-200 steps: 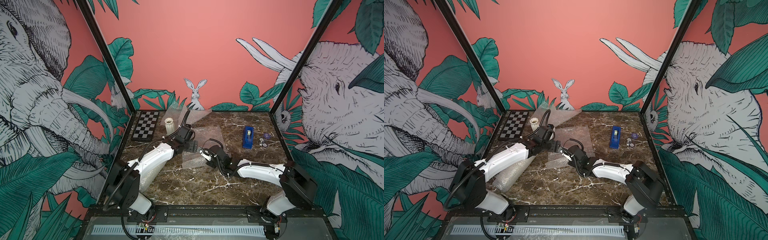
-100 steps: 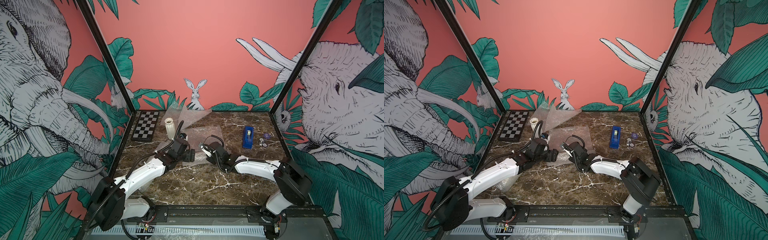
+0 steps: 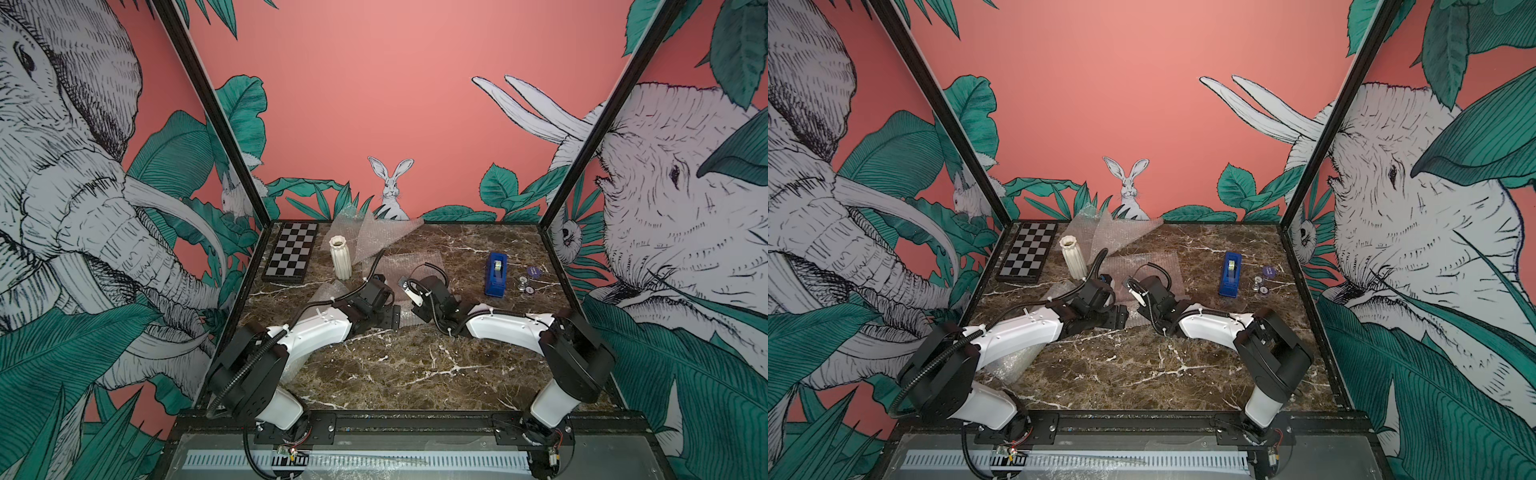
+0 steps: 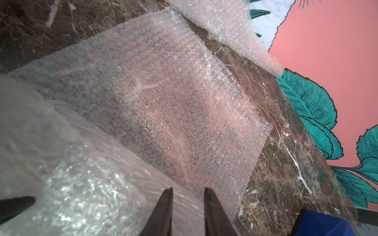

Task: Wrap vases in bubble wrap
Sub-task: Wrap the vase in bubble wrap.

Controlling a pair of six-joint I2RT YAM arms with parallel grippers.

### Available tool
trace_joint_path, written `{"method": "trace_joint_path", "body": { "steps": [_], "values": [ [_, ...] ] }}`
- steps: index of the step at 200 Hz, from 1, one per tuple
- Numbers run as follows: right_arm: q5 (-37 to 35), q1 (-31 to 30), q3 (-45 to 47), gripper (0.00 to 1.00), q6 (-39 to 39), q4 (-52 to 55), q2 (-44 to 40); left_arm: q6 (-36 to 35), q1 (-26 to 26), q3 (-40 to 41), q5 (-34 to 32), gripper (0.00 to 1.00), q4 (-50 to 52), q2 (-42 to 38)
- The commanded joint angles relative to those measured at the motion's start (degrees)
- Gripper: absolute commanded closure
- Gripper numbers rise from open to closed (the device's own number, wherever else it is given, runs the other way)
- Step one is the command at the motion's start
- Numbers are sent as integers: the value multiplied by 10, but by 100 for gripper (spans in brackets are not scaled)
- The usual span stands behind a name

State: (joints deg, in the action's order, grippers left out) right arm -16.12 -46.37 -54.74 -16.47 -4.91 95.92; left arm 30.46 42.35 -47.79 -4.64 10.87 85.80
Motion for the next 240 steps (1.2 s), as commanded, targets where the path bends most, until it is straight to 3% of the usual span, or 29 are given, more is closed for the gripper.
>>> {"method": "trace_joint_path", "body": {
  "steps": [1,50,82,110,139,181,240],
  "values": [
    [17,9,2,70,1,73,14,9,0,-27,-35,10,36,12],
    [27,19,-7,60,-9,95,-37,14,-7,-38,-43,9,45,31],
    [40,27,10,47,-27,94,-111,10,-14,-43,-37,9,46,36],
    [119,27,48,29,-85,80,-156,5,-18,-49,-34,9,46,38],
    [203,28,86,20,-171,64,-162,-2,-18,-56,-30,9,44,42],
    [228,40,55,15,-249,86,-111,-11,-35,-75,-21,9,47,56],
    [257,64,0,14,-291,114,-47,-18,-43,-83,-20,9,47,57]
  ]
}}
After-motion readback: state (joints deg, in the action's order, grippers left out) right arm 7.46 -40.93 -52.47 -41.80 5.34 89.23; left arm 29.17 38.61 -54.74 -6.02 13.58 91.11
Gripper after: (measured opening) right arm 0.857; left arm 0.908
